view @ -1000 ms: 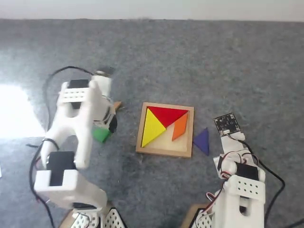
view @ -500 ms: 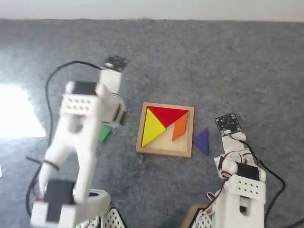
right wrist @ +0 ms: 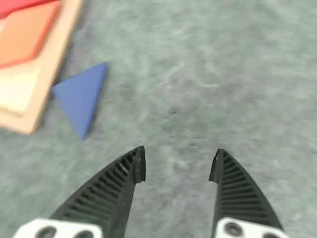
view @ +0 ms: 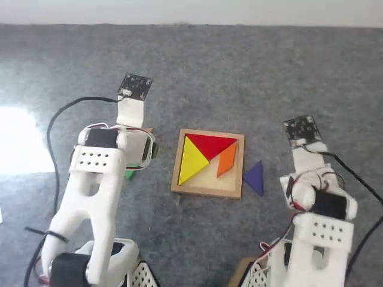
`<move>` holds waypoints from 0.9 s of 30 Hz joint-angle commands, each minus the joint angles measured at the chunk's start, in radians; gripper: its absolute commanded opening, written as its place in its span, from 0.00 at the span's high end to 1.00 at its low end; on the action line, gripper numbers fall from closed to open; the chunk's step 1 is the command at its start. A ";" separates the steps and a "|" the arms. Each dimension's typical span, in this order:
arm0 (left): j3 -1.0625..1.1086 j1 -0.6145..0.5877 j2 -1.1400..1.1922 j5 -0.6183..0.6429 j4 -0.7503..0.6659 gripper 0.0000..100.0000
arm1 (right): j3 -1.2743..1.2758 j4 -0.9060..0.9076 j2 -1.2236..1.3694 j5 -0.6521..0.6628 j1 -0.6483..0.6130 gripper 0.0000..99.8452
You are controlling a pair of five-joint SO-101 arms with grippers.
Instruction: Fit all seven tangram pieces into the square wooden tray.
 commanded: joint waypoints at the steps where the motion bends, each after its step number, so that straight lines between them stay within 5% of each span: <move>1: -0.018 -0.014 0.006 0.012 -0.021 0.82 | -0.104 0.045 0.150 -0.075 -0.094 0.78; 8: -0.124 -0.249 0.014 0.077 -0.014 0.82 | -0.060 -0.044 0.199 -0.146 -0.105 0.78; 18: -0.139 -0.272 0.015 0.081 -0.021 0.82 | 0.087 -0.073 -0.180 -0.163 0.012 0.78; 23: -0.185 -0.344 0.015 0.133 0.026 0.81 | 0.258 -0.110 -0.306 -0.064 0.015 0.78; 27: -0.214 -0.341 0.017 0.034 0.144 0.79 | 0.362 -0.166 -0.289 0.005 0.019 0.78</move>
